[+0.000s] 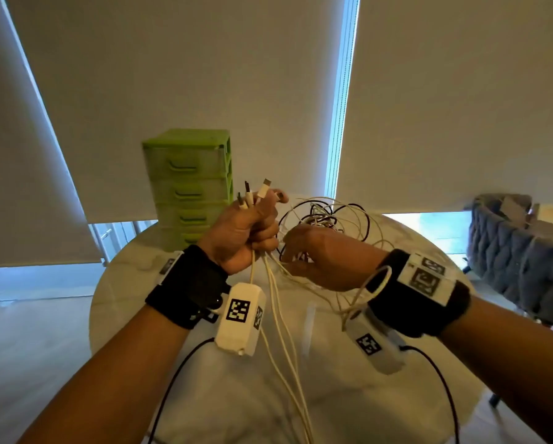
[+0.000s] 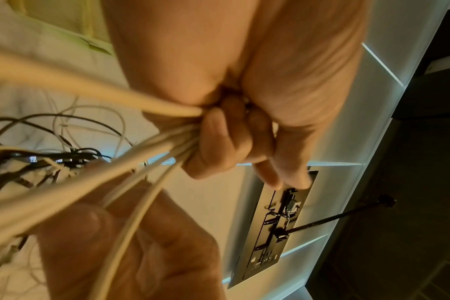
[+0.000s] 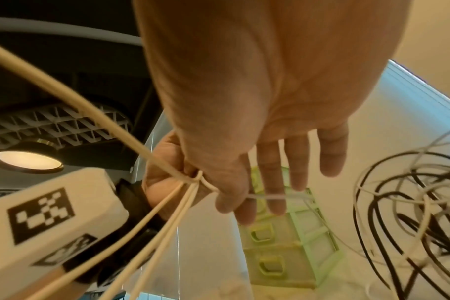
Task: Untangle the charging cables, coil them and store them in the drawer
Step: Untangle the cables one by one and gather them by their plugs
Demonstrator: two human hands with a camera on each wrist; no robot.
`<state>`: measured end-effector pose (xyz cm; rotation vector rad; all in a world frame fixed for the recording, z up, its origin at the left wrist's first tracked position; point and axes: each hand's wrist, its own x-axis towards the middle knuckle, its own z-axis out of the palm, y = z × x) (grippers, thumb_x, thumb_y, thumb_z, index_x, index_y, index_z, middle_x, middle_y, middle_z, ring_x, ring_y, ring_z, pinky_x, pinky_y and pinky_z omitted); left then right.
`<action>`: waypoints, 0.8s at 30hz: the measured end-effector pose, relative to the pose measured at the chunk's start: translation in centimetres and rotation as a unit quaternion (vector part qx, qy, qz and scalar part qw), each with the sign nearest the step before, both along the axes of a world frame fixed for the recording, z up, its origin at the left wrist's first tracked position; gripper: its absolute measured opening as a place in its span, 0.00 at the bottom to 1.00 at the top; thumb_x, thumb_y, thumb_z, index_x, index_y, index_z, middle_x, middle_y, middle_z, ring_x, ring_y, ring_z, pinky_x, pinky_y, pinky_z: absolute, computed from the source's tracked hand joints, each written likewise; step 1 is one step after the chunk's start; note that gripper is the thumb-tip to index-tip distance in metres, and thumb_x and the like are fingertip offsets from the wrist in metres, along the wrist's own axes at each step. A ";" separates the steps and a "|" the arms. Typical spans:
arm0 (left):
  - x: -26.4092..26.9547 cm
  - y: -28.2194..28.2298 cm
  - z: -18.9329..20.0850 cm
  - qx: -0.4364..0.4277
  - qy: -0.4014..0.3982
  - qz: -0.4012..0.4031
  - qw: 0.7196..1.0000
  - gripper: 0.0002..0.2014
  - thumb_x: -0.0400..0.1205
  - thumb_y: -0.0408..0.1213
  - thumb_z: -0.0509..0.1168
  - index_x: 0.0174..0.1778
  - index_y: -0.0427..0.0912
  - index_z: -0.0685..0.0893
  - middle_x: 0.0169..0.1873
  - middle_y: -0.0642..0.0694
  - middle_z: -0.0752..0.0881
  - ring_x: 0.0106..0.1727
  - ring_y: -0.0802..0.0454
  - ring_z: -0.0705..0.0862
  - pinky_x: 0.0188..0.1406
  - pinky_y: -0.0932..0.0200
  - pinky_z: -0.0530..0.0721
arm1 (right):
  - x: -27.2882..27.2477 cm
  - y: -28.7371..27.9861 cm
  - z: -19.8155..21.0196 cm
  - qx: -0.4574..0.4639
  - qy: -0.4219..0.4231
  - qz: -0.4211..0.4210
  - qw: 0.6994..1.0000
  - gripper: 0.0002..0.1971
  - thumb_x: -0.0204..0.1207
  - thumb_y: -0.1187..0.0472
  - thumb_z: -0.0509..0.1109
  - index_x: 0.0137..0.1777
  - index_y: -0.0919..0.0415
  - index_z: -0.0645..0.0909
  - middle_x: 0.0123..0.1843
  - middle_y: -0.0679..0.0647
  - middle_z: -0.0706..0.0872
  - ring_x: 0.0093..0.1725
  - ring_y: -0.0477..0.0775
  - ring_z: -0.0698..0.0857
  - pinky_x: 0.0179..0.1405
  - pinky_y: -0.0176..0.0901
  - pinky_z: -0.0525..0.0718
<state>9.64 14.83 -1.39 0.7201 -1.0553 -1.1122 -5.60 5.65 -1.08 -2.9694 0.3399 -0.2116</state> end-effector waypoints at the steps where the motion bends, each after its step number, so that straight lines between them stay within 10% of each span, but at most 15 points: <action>1: 0.3 0.2 -0.2 -0.003 0.004 0.013 1.000 0.16 0.65 0.49 0.82 0.41 0.45 0.89 0.18 0.55 0.64 0.17 0.63 0.62 0.14 0.69 0.66 | 0.4 0.1 -0.2 0.012 0.008 0.010 1.000 0.10 0.82 0.55 0.64 0.55 0.55 0.85 0.53 0.47 0.83 0.51 0.47 0.81 0.56 0.46 0.81; 8: 2.9 1.1 -1.4 0.050 0.028 0.090 0.994 0.10 0.78 0.40 0.61 0.43 0.38 0.83 0.25 0.44 0.83 0.43 0.45 0.90 0.49 0.39 0.89 | -0.4 -1.9 0.4 0.017 -0.121 -0.011 0.992 0.08 0.82 0.59 0.66 0.48 0.58 0.87 0.39 0.49 0.88 0.36 0.45 0.82 0.40 0.41 0.81; 12: 3.3 1.4 -1.4 0.082 -0.026 0.079 0.993 0.13 0.78 0.43 0.60 0.37 0.44 0.88 0.47 0.40 0.91 0.50 0.41 0.91 0.32 0.55 0.89 | 0.1 -3.7 0.8 -0.057 -0.163 -0.020 0.985 0.07 0.81 0.59 0.67 0.50 0.53 0.88 0.42 0.47 0.90 0.38 0.43 0.86 0.39 0.44 0.87; 24: 4.1 1.0 -1.9 0.043 0.020 0.136 0.990 0.13 0.76 0.44 0.62 0.42 0.36 0.81 0.36 0.39 0.89 0.41 0.44 0.91 0.35 0.61 0.88 | 0.1 -2.8 0.9 -0.053 -0.242 -0.015 0.969 0.11 0.81 0.51 0.67 0.53 0.52 0.90 0.46 0.51 0.92 0.41 0.51 0.90 0.41 0.52 0.89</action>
